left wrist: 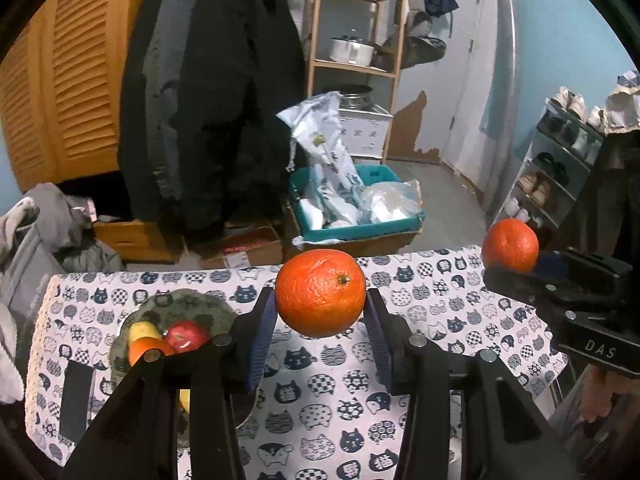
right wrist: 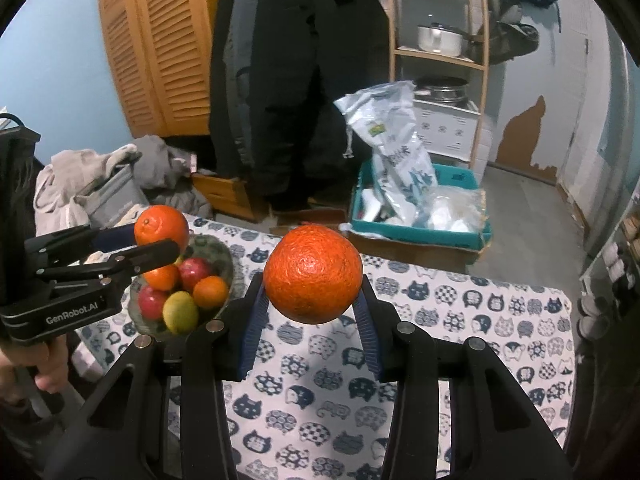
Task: Organize fruits
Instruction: 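Lower the tangerine into the bowl with the left tool while the right tool lowers its tangerine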
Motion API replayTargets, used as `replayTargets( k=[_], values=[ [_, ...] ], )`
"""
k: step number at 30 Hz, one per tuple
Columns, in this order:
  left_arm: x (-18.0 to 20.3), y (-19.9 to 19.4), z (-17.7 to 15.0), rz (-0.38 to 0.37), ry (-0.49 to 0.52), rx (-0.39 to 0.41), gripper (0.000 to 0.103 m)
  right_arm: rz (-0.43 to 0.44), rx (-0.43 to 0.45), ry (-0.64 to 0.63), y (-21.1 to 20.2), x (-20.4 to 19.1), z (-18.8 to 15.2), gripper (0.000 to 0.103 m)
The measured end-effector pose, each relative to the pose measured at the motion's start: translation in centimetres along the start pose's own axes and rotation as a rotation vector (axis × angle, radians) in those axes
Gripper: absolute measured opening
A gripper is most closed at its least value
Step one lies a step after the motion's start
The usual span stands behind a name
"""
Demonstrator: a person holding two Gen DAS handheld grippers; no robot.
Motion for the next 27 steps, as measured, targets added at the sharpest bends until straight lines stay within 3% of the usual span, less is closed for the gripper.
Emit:
replayTargets(
  k=[15, 27],
  values=[
    [-6.7, 0.3, -2.4, 0.086, -0.091, -0.042, 0.045, 0.090, -0.071, -0.040, 5.3, -5.4, 1.2, 0.042],
    [-13.6, 3.0, -6.7, 0.168, -0.200, -0.145, 0.045, 0.149, -0.169, -0.056, 11.2, -9.5, 1.6, 0.042]
  ],
)
Point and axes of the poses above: each gripper's, at about its wrist camera, not at the fingertips, and y roughly the way its jaws point, x to its right, z to its top, the point moved 7 cm from there along y, roughly the way its jaws point
